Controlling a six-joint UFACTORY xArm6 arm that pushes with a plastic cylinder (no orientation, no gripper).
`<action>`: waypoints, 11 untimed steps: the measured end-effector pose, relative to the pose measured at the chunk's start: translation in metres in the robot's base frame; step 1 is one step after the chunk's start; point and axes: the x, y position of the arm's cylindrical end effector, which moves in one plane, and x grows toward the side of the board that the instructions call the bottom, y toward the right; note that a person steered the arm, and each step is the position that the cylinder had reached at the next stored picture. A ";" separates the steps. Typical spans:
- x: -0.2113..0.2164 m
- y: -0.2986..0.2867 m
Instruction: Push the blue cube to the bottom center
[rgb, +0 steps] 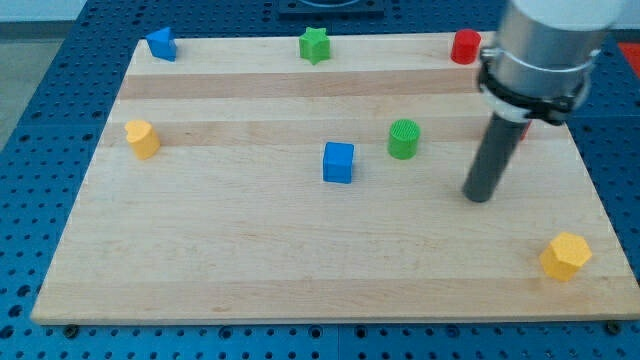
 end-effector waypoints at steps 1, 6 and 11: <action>-0.001 -0.030; -0.081 -0.139; -0.025 -0.148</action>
